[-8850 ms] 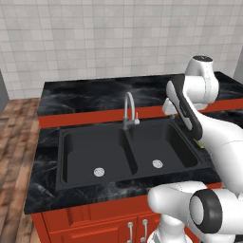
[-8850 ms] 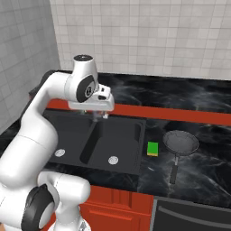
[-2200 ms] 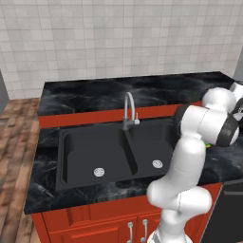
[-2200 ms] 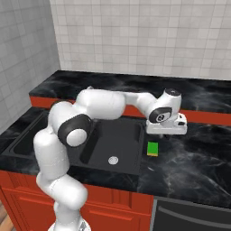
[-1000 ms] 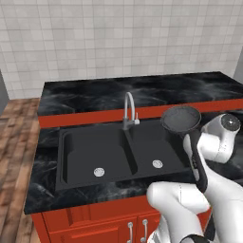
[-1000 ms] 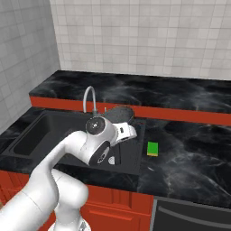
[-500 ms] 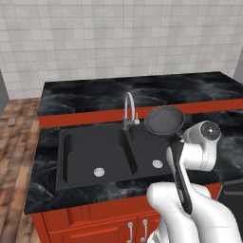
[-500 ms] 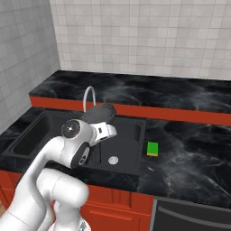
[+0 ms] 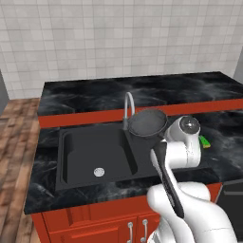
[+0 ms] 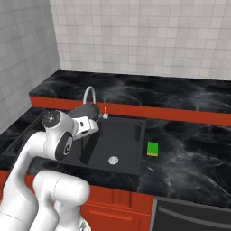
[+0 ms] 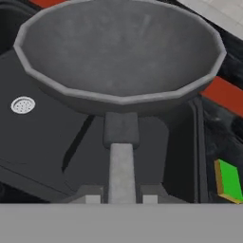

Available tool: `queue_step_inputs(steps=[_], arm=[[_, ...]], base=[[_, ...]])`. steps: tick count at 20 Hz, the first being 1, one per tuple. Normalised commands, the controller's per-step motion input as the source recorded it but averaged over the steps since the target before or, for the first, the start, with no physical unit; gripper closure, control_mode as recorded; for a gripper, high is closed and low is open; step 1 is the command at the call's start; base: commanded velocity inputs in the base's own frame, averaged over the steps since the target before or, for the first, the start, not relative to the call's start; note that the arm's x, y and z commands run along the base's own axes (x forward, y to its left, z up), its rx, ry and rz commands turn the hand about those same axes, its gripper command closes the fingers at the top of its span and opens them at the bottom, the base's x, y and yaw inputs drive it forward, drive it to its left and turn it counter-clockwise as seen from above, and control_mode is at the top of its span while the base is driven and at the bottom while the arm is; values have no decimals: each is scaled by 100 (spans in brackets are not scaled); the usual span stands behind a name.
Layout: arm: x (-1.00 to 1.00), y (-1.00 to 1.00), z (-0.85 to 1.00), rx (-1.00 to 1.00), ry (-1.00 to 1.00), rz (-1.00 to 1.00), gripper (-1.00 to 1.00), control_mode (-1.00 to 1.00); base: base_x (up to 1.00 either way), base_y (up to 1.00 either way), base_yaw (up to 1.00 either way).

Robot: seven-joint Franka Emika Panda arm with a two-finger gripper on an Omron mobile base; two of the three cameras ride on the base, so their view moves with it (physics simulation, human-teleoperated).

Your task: Pick the pan and sponge and place them into the sink. Then turn on the water.

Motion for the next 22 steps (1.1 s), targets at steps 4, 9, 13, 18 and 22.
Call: queue_step_inputs(steps=[4, 9, 13, 18, 22], arm=[[0, 71, 0, 2, 4, 3, 100, -100], [0, 67, 0, 2, 5, 3, 100, -100], [30, 49, -1, 0, 6, 6, 100, -100], [56, 31, -17, 0, 10, 7, 100, -100], [71, 19, -33, 0, 15, 7, 100, -100]], base=[[0, 0, 0], [0, 0, 0], [0, 0, 0], [0, 0, 0], [0, 0, 0]])
